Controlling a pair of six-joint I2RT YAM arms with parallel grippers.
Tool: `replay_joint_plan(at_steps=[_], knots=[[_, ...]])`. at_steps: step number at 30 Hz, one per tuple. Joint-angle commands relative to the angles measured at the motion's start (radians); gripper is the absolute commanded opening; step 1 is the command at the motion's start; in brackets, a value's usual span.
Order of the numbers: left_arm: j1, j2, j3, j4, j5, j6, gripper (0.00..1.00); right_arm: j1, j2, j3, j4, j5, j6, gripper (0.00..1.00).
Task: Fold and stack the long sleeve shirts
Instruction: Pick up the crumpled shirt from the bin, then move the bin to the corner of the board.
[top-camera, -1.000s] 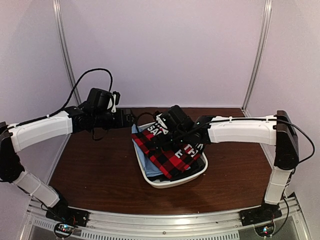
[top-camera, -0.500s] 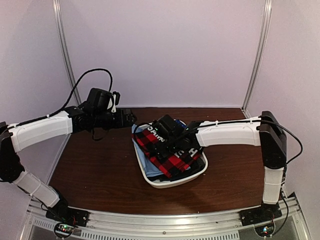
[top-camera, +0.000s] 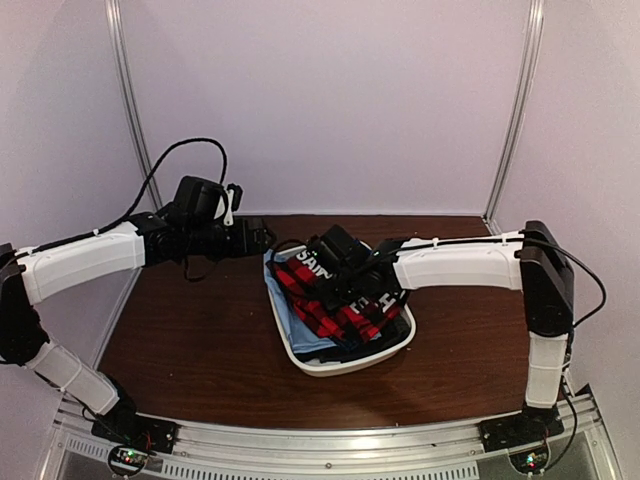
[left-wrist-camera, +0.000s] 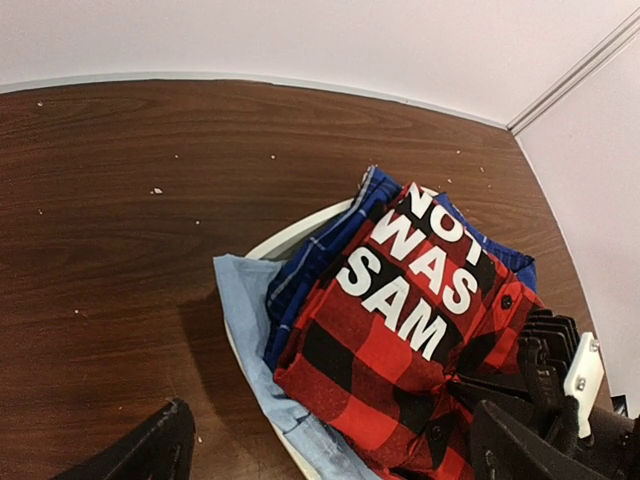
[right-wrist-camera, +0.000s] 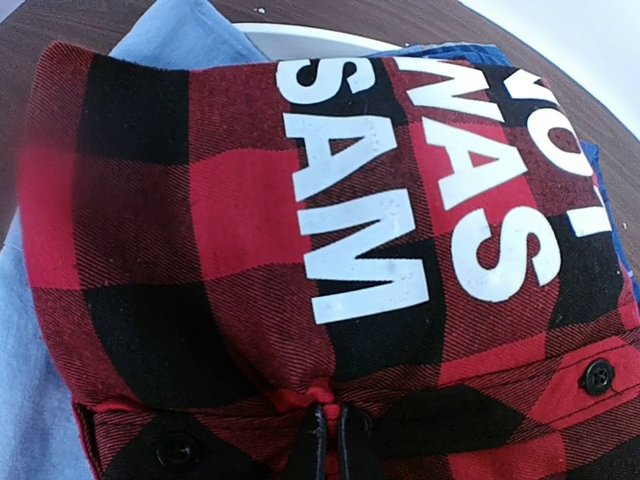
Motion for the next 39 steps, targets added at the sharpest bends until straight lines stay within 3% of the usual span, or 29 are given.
replay_joint_plan(at_steps=[1, 19, 32, 39], knots=[[0.006, -0.009, -0.004, 0.022, 0.052, 0.000, 0.98, -0.041, -0.071, 0.014, -0.006, 0.065, 0.024, 0.00], [-0.026, 0.043, 0.022, 0.049, 0.192, 0.036, 0.98, -0.217, -0.373, -0.015, 0.026, 0.266, 0.015, 0.00], [-0.042, 0.050, 0.012, 0.009, 0.178, 0.018, 0.98, -0.255, -0.477, 0.057, 0.036, 0.345, -0.077, 0.00], [-0.043, 0.052, 0.005, -0.048, 0.113, -0.001, 0.97, -0.258, -0.487, 0.135, 0.020, 0.297, -0.100, 0.00]])
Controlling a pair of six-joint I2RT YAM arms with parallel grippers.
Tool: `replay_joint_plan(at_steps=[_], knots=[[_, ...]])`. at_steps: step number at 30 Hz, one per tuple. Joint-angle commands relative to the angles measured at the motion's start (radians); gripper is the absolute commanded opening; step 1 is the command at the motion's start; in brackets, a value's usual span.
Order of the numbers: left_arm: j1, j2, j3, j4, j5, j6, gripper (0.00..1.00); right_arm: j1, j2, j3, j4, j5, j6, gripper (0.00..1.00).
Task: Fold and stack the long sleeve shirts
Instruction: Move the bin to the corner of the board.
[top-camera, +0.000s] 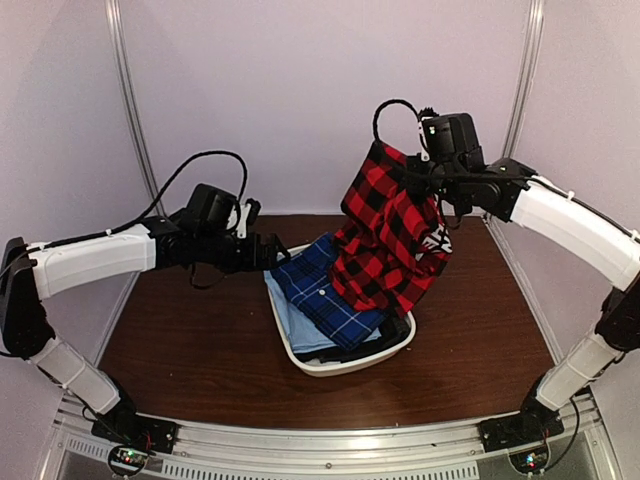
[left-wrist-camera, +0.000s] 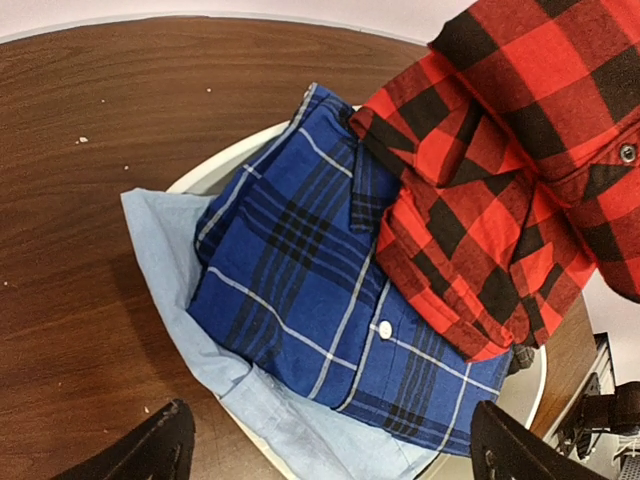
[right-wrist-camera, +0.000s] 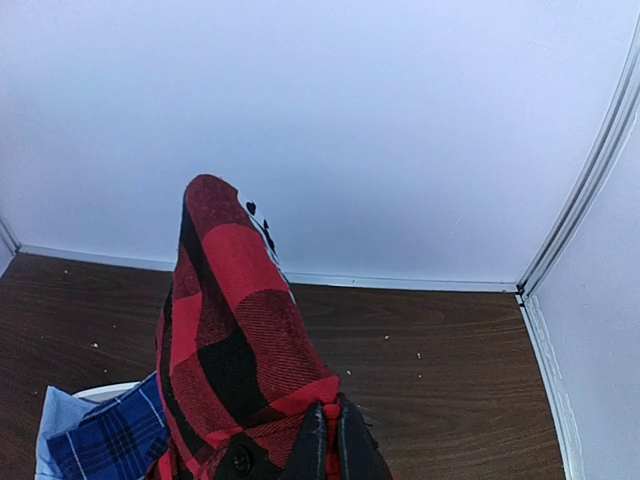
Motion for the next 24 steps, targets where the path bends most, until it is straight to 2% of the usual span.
replay_joint_plan(at_steps=[1, 9, 15, 20, 24], knots=[[-0.005, 0.000, -0.003, -0.026, -0.046, -0.018, 0.97, -0.006, -0.046, 0.064, 0.032, 0.013, -0.029, 0.00], [0.002, -0.016, -0.054, -0.042, -0.094, -0.056, 0.96, 0.003, -0.062, 0.104, 0.053, -0.017, -0.050, 0.00], [0.004, -0.010, -0.048, -0.038, -0.045, -0.034, 0.93, 0.014, -0.065, 0.136, 0.044, 0.014, -0.075, 0.00], [0.004, -0.008, -0.065, -0.075, -0.102, -0.059, 0.88, 0.021, -0.075, 0.166, 0.044, 0.019, -0.093, 0.00], [0.007, -0.026, -0.100, -0.065, -0.095, -0.067, 0.83, 0.030, -0.072, 0.193, 0.040, 0.026, -0.109, 0.00]])
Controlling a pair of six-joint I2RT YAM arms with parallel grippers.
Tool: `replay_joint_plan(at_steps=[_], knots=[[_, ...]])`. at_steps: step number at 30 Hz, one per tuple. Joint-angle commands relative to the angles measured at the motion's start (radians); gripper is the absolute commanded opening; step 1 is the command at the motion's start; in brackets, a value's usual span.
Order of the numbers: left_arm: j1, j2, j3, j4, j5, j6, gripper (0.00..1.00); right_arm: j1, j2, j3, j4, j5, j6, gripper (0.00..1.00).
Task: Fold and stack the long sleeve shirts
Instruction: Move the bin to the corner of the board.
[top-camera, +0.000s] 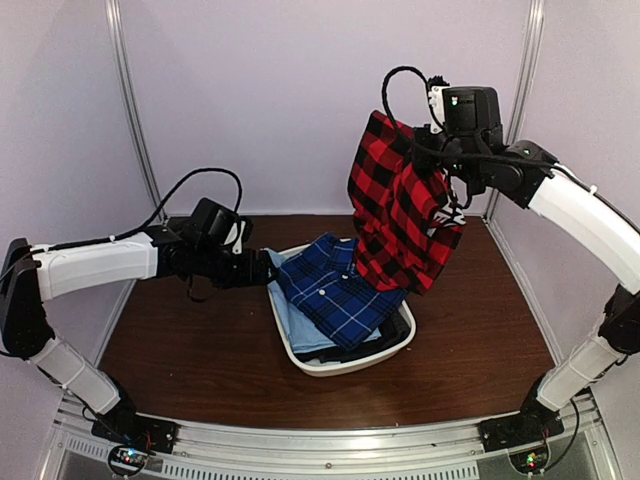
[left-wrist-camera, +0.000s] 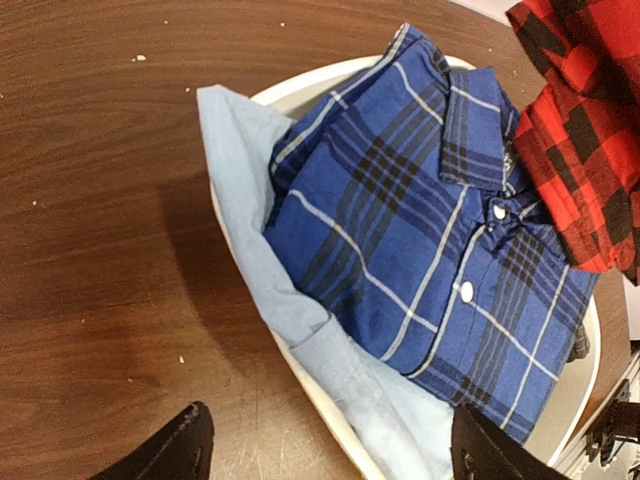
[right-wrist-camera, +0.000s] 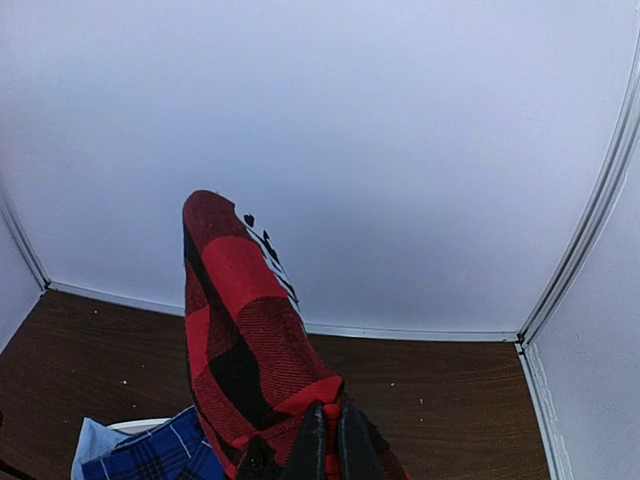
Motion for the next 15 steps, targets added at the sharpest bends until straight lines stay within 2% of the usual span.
replay_joint_plan(at_steps=[1, 9, 15], knots=[[0.008, -0.030, -0.043, -0.011, -0.019, -0.015, 0.82, 0.013, -0.045, 0.063, 0.040, 0.035, -0.030, 0.00], [-0.007, -0.059, -0.021, 0.024, 0.054, 0.027, 0.75, 0.025, -0.026, 0.090, 0.040, 0.050, -0.049, 0.00], [-0.057, 0.026, 0.063, 0.035, 0.075, 0.031, 0.74, 0.030, -0.020, 0.119, 0.031, 0.066, -0.062, 0.00]])
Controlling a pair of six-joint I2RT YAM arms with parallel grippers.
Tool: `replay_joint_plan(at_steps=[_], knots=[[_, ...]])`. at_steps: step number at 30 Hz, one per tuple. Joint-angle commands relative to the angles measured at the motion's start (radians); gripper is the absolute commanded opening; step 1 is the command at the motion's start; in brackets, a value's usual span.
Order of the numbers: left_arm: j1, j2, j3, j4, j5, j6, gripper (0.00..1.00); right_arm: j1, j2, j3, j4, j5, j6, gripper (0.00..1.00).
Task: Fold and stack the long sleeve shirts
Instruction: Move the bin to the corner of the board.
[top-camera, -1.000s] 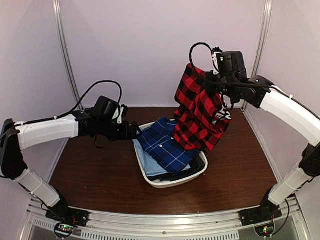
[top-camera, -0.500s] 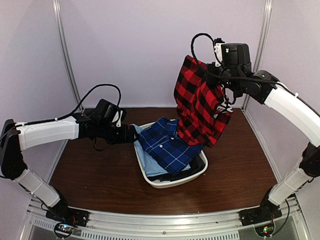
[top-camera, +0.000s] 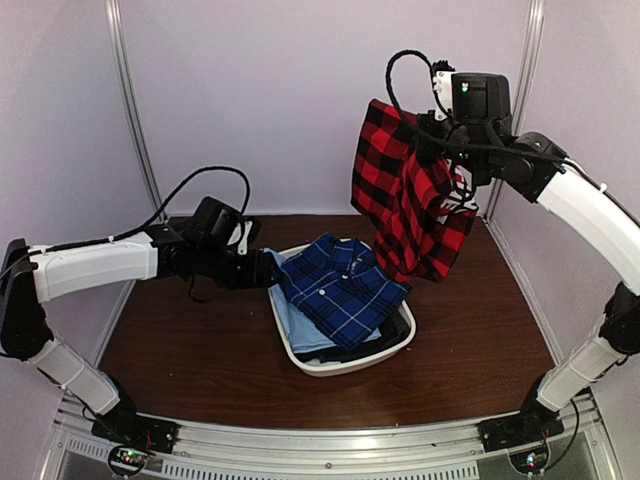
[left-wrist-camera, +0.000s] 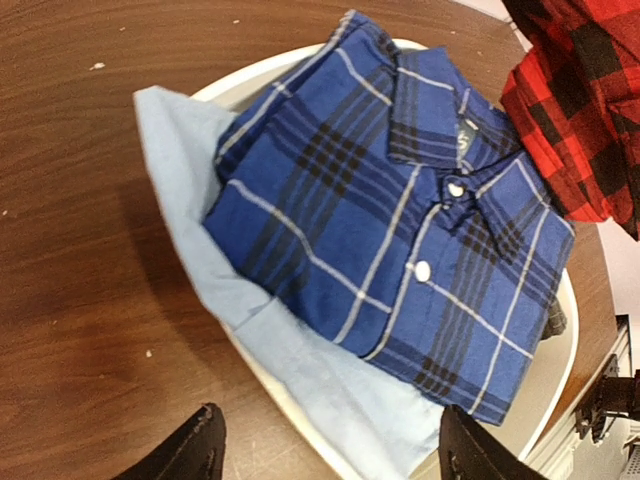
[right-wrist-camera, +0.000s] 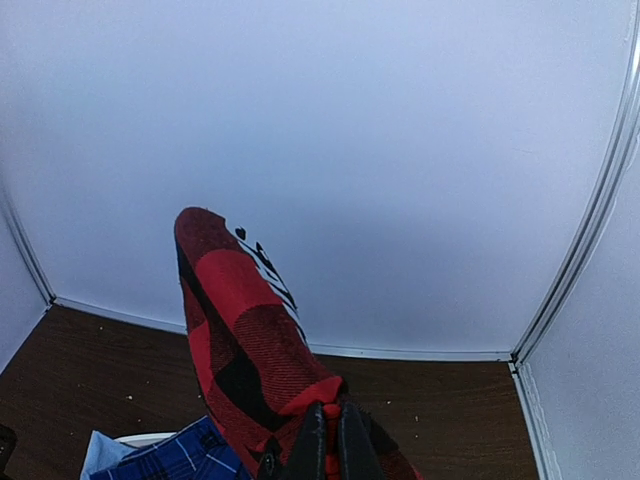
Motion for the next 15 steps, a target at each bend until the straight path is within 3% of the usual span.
replay_joint_plan(at_steps=[1, 8, 15], knots=[[-0.036, 0.070, 0.091, 0.052, 0.042, 0.018, 0.74, 0.009, -0.017, 0.057, 0.036, 0.040, -0.019, 0.00], [-0.058, 0.259, 0.296, 0.050, 0.059, 0.034, 0.74, 0.015, -0.022, 0.056, 0.028, 0.060, -0.022, 0.00], [-0.015, 0.478, 0.483, 0.024, -0.028, 0.041, 0.74, 0.015, -0.045, 0.013, 0.019, 0.072, -0.004, 0.00]])
